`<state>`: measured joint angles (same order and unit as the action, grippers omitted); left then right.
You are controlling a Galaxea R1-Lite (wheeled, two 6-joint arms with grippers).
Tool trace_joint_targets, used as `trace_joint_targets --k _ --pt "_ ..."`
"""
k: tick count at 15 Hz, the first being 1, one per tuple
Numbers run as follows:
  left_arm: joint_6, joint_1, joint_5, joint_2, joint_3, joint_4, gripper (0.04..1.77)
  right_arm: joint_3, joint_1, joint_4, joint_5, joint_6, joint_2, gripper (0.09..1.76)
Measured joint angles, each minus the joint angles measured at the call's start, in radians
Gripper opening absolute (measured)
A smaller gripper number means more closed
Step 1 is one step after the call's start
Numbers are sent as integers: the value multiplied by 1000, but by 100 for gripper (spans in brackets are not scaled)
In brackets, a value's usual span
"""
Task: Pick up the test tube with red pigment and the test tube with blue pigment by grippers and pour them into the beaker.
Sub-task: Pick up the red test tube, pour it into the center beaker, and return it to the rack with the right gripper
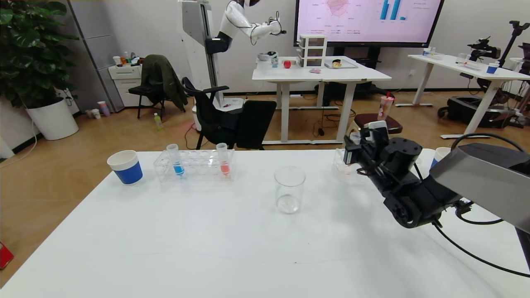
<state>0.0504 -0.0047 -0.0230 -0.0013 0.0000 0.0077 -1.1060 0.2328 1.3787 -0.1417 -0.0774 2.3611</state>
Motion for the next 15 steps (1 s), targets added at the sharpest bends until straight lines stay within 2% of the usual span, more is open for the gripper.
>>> trace_joint_targets --k 4,8,11,15 --pt "0 0 0 0 0 0 175 -77 -1 -195 11 -3 -114 49" --pt "0 0 0 0 0 0 175 -112 -1 -244 47 -6 -165 49" --pt "0 0 0 0 0 0 175 -90 10 -225 227 -53 -177 49" --pt "0 0 0 0 0 0 175 -66 53 -155 461 -224 -176 49"
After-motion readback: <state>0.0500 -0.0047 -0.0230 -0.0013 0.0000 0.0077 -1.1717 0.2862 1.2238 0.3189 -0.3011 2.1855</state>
